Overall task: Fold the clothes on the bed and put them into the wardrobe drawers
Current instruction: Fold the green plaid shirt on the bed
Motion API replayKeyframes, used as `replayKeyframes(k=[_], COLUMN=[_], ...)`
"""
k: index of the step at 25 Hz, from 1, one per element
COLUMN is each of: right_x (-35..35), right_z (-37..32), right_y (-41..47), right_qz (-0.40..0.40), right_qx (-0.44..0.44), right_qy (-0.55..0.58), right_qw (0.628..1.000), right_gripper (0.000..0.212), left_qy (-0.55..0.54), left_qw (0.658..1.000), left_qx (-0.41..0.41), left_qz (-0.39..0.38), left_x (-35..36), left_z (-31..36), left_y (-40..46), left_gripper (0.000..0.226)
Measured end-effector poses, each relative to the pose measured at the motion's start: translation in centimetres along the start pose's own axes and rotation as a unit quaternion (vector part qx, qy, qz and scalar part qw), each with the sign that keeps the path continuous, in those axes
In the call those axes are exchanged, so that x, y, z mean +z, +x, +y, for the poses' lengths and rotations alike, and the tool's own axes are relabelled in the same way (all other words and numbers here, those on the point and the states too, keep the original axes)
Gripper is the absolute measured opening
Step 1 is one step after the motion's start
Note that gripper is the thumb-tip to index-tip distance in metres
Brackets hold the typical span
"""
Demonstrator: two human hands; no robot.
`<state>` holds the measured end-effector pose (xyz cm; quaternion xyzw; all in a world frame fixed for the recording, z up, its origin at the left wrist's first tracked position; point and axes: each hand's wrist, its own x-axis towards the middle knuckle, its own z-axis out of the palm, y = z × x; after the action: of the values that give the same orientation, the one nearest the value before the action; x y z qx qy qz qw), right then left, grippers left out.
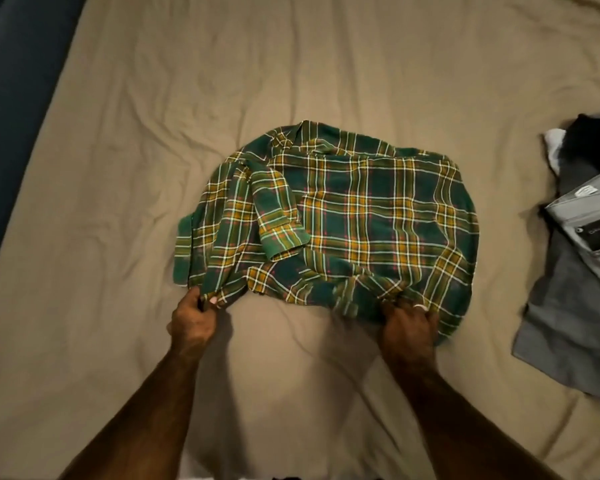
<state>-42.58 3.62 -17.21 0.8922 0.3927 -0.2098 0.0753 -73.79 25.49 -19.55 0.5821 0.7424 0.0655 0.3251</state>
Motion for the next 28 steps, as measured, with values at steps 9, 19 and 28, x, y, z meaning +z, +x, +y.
replayKeyframes(k=[9,19,28], right_x=[-1.6,2.2,0.2], right_z=[6.0,-7.6,-13.3], right_y=[-6.0,-4.1,2.0], right_qz=[-0.029,-0.079,-0.071], right_qx=[0.030,-0.146,-0.134], right_qy=[-0.069,0.059,0.166], right_qw=[0.997,0.984,0.974], right_gripper=[0.041,0.036,0.028], left_qy=[0.230,-0.157,-0.159], left_qw=[0.962,0.965,0.941], left_qx=[-0.075,0.094,0.063], left_qz=[-0.127,-0.186,-0.293], left_x=[-1.7,-0.8,-3.8], left_z=[-6.0,-11.0,-9.2], left_y=[-8.7,-5.2,-3.2], left_gripper=[0.027,0.052,0.041])
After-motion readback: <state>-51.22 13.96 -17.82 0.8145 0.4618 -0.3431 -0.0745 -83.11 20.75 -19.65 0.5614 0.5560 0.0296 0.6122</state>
